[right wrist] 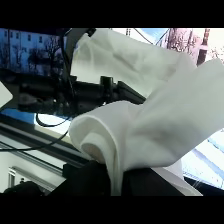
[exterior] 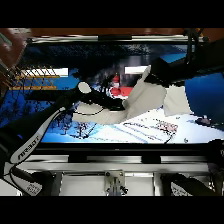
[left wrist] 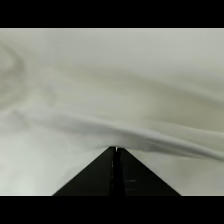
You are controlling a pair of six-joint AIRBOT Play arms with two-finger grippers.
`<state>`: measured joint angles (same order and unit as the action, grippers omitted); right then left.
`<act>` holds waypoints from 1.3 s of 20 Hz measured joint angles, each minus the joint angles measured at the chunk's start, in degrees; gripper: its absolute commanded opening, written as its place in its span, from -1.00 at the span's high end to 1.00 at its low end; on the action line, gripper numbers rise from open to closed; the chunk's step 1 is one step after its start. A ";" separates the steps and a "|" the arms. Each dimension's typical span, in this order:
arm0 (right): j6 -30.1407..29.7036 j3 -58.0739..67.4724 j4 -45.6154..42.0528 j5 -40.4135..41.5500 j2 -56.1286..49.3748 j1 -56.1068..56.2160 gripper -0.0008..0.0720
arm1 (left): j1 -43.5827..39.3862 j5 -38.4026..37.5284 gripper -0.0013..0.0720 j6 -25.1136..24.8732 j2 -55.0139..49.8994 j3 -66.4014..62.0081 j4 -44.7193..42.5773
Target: Fold the shirts.
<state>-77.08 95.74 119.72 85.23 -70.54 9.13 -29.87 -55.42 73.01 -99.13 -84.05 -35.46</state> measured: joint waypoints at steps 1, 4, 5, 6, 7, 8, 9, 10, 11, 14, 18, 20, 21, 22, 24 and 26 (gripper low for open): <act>0.02 0.00 -0.17 -0.31 -0.31 0.15 0.76 | 1.66 -0.48 0.87 0.35 1.53 0.00 -2.29; -0.04 0.00 -1.11 -4.11 -2.80 2.45 0.76 | 8.79 -2.97 0.87 1.53 8.81 0.00 -8.79; -0.13 0.00 -1.11 -5.90 -4.20 3.82 0.76 | 12.11 -3.45 0.87 1.86 12.02 -0.02 -10.64; -0.24 0.00 -1.16 -8.31 -6.01 5.64 0.76 | 15.74 -3.58 0.87 2.10 15.43 -0.13 -11.89; -0.31 0.00 -1.01 -11.08 -8.07 7.85 0.76 | 19.21 -4.07 0.87 2.29 18.69 -0.26 -13.00; -0.48 0.00 -0.44 -13.86 -10.29 10.19 0.76 | 23.02 -4.50 0.87 2.38 22.36 -0.50 -13.53; -0.48 0.00 0.04 -17.46 -12.92 12.76 0.76 | 26.62 -4.68 0.87 2.47 25.77 -0.72 -13.88; -0.50 0.00 0.57 -21.07 -15.50 15.13 0.76 | 30.58 -4.81 0.87 2.54 29.31 -0.83 -14.51; -0.52 0.00 1.22 -25.46 -18.47 17.62 0.76 | 34.12 -5.09 0.87 2.75 32.70 -0.92 -15.06; -0.46 -0.02 6.03 -36.61 -27.36 23.71 0.73 | 42.14 -7.37 0.87 2.75 40.76 -1.07 -15.30; -0.15 -0.04 15.10 -44.78 -36.65 28.68 -0.72 | 47.17 -11.82 0.87 2.75 46.47 -1.11 -15.54; -0.52 0.00 17.62 -45.77 -38.42 29.55 -0.72 | 48.17 -12.92 0.86 2.75 47.41 -1.05 -15.72; -0.72 -0.02 17.86 -45.77 -38.66 29.35 -0.72 | 48.37 -13.64 0.87 2.75 47.65 -0.90 -15.72; -0.98 0.00 17.66 -45.11 -38.49 28.79 -0.72 | 48.54 -13.81 0.86 2.75 47.87 -0.70 -15.67; -1.22 0.00 14.91 -41.27 -36.68 26.47 -0.72 | 48.87 -14.29 0.86 2.75 48.09 -0.31 -15.78; -1.36 0.00 8.66 -34.56 -33.88 23.04 -0.72 | 48.98 -14.80 0.86 2.73 48.22 -0.04 -15.69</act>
<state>-78.43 95.74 128.38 50.68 -104.42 32.16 19.11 -70.22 75.75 -50.92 -84.09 -51.16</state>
